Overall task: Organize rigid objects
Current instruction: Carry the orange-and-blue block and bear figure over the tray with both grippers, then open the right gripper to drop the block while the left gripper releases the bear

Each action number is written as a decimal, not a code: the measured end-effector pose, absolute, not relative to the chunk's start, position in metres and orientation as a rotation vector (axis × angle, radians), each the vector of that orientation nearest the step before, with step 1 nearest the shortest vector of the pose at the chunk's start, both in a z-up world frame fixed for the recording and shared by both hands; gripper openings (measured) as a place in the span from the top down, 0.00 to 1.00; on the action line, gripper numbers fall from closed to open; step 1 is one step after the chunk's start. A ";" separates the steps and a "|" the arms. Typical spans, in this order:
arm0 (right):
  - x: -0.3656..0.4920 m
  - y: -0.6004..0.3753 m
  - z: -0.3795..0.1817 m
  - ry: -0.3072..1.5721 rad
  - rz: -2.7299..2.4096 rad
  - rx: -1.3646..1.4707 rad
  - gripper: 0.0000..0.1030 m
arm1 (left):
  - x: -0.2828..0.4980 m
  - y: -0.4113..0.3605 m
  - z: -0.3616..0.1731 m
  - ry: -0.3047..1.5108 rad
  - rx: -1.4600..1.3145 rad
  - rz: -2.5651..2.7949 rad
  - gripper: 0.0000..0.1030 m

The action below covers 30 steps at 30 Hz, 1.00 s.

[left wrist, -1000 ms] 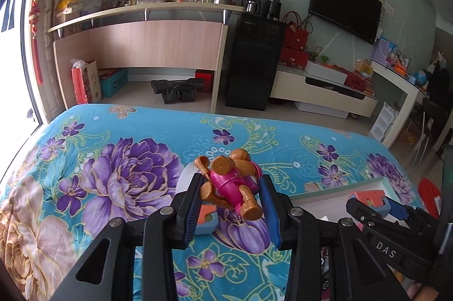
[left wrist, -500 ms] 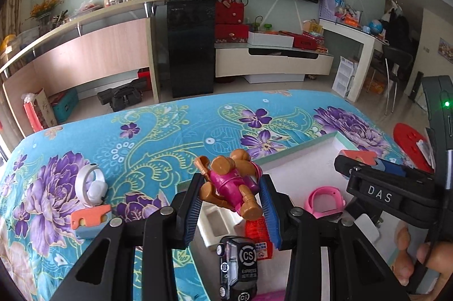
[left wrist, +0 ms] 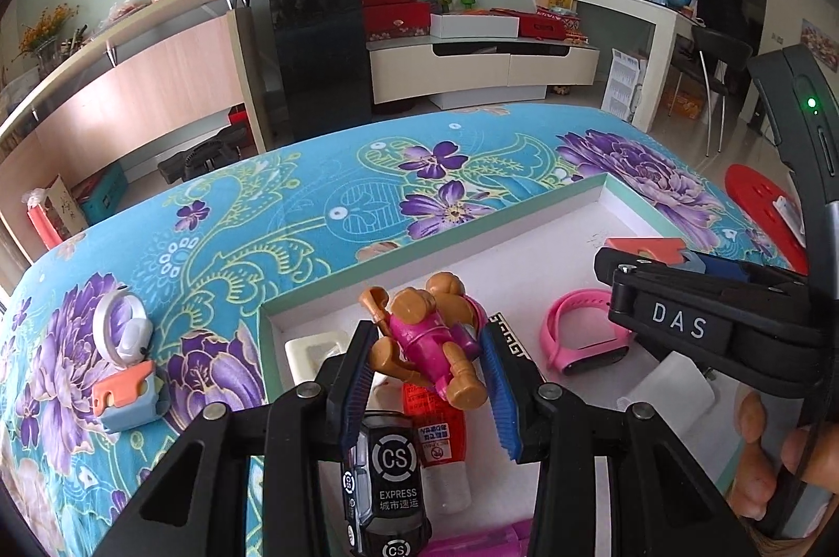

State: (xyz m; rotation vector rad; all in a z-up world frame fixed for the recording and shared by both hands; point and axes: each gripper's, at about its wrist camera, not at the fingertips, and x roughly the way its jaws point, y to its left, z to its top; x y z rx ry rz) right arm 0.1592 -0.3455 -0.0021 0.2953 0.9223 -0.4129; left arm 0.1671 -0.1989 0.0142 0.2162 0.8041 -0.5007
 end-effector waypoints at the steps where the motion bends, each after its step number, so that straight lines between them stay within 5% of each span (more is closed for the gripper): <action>1: 0.160 -0.345 -0.004 0.931 -0.414 0.292 0.30 | 0.168 -0.200 0.012 0.810 0.221 -0.501 0.59; 10: 0.162 -0.341 -0.002 0.943 -0.410 0.284 0.30 | 0.168 -0.199 0.010 0.840 0.213 -0.510 0.57; 13: 0.160 -0.339 0.007 0.920 -0.411 0.267 0.29 | 0.166 -0.198 0.015 0.830 0.217 -0.509 0.44; 30: 0.166 -0.307 0.028 0.876 -0.335 0.208 0.28 | 0.186 -0.120 0.044 0.782 0.097 -0.297 0.33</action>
